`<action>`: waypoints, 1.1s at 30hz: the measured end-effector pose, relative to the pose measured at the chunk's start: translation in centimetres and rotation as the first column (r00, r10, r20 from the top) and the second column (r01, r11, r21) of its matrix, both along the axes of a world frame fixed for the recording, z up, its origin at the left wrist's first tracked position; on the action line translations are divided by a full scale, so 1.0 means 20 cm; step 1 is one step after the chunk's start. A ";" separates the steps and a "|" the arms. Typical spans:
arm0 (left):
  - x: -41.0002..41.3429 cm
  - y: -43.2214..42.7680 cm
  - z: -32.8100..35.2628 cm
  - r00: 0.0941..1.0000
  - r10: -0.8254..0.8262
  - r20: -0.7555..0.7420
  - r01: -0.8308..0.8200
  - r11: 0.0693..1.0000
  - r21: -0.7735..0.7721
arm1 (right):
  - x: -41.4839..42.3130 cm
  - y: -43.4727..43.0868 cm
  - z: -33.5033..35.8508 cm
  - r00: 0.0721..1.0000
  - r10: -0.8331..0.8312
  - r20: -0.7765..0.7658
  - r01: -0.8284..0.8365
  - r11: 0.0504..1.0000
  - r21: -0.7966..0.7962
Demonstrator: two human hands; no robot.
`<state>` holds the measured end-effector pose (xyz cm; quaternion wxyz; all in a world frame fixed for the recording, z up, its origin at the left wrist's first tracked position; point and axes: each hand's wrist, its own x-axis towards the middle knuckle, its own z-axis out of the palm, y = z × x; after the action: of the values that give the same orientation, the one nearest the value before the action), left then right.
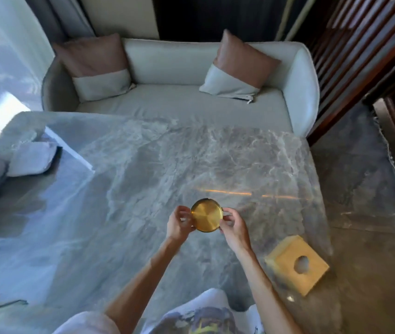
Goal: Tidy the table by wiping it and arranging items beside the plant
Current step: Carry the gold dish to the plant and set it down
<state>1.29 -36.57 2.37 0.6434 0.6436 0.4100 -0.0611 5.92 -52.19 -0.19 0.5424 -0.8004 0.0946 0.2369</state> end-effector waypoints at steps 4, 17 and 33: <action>-0.32 0.32 0.01 1.000 -0.021 0.004 0.021 1.000 -0.008 | -0.27 0.29 0.04 0.998 0.061 0.018 -0.060 0.998 -0.035; -0.77 0.92 0.15 0.983 0.184 0.010 -0.184 0.982 0.045 | -0.60 0.93 0.09 0.990 0.122 -0.073 -0.110 0.981 0.159; -1.08 1.77 0.05 0.937 0.343 -0.065 -0.344 0.939 -0.014 | -0.75 1.92 0.11 0.851 0.486 -0.199 -0.474 0.874 0.110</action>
<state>-20.37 -1.13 3.39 0.6393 0.5519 0.5348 0.0272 -9.04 -13.79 1.94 0.4748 -0.7514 -0.0553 0.4548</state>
